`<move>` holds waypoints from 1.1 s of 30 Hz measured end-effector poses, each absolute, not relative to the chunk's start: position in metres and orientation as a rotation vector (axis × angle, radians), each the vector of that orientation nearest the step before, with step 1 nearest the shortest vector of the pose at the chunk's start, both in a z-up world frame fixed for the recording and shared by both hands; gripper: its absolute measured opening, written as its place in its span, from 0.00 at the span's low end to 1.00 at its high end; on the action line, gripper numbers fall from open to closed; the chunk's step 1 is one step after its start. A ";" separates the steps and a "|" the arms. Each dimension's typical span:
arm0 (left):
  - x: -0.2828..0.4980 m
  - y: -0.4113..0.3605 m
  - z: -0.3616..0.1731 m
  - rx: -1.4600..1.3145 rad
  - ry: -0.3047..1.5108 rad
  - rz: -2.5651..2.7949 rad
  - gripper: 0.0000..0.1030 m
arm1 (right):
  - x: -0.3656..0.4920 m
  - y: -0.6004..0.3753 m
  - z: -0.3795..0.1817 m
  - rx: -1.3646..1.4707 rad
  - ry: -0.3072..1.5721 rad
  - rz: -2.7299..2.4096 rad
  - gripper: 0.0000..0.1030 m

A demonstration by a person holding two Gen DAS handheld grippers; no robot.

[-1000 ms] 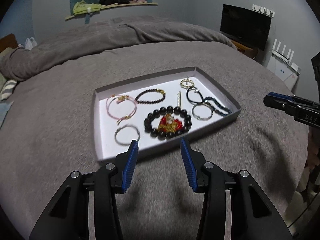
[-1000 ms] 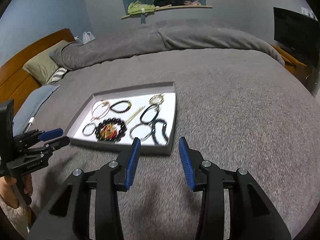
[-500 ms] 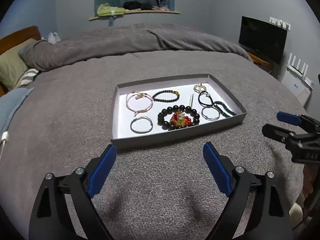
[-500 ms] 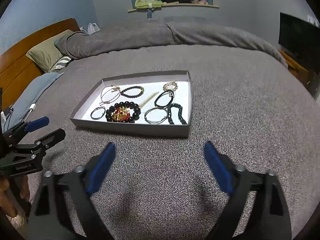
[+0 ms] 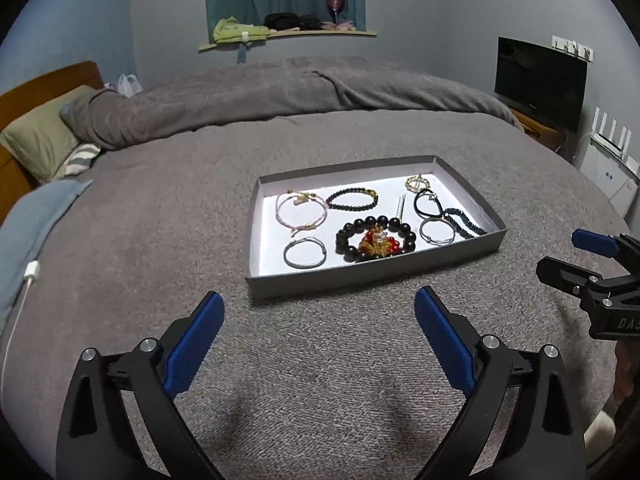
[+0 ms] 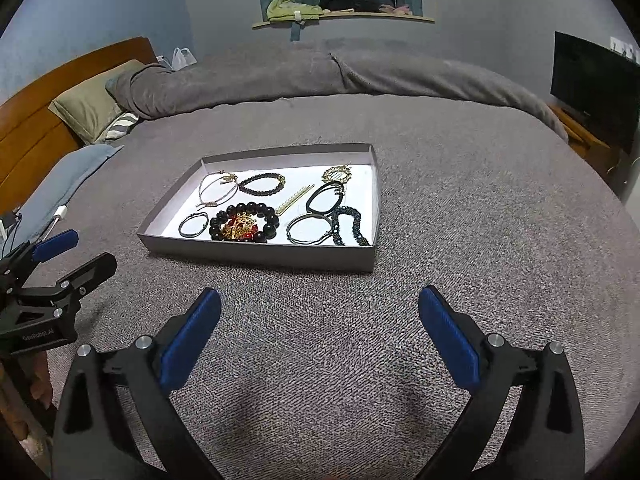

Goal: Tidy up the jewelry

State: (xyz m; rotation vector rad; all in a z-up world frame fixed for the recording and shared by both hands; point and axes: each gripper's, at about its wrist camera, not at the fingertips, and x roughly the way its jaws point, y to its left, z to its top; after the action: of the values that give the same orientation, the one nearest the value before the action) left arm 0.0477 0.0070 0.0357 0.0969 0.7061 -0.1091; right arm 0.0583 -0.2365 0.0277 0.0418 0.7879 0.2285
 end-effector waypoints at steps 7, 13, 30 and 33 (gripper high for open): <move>0.048 0.010 0.035 0.082 0.708 -0.112 0.93 | 0.057 -0.237 0.027 0.045 0.790 0.230 0.95; 0.047 0.010 0.035 0.081 0.710 -0.112 0.93 | 0.056 -0.236 0.027 0.047 0.791 0.230 0.95; 0.047 0.008 0.034 0.085 0.720 -0.118 0.93 | 0.055 -0.237 0.027 0.046 0.791 0.229 0.95; 0.048 0.007 0.034 0.087 0.721 -0.118 0.93 | 0.055 -0.238 0.027 0.045 0.792 0.229 0.95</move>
State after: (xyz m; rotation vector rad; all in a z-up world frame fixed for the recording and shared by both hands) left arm 0.0476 0.0071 0.0338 0.0873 0.7212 -0.1179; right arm 0.0554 -0.2375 0.0269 0.0449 0.7925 0.2294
